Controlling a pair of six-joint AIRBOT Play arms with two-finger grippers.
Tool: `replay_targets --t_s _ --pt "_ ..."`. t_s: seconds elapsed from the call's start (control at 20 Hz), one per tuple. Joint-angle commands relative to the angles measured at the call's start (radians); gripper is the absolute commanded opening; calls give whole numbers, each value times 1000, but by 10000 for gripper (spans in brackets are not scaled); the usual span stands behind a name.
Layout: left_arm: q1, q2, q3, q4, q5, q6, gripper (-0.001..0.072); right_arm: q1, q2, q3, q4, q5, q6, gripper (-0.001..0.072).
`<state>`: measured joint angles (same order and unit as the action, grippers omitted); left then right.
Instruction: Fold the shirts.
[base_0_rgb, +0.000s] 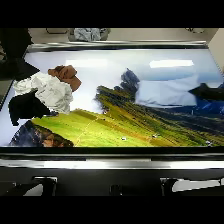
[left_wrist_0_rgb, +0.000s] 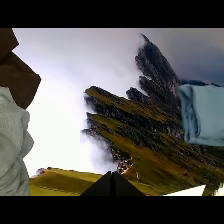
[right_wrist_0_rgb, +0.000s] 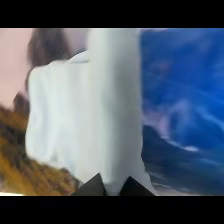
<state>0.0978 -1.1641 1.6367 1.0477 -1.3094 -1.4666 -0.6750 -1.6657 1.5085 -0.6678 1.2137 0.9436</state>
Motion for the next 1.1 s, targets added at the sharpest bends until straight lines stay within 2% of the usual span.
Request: replay_targets --t_s 0.0,0.15,0.2,0.35,0.4,0.6,0.8,1.05 --pt "-21 -1 0 0 0 0 27 -230 36 18 0 44 14 54" --pt "-56 -3 0 0 0 0 27 -378 41 18 -92 135 45 54" --pt "-67 -5 0 0 0 0 27 -406 41 18 -186 167 80 54" --pt "-87 -5 0 0 -1 0 27 -432 43 18 -545 249 274 55" --pt "-91 -5 0 0 -1 0 27 -431 51 6 -613 252 303 56" --pt "-104 -5 0 0 0 0 27 -431 109 -158 -631 219 374 57" --pt "-106 -11 0 0 1 0 27 -431 224 -406 -656 150 395 59" --pt "-106 -16 0 0 0 0 27 -431 309 -500 -823 129 415 59"
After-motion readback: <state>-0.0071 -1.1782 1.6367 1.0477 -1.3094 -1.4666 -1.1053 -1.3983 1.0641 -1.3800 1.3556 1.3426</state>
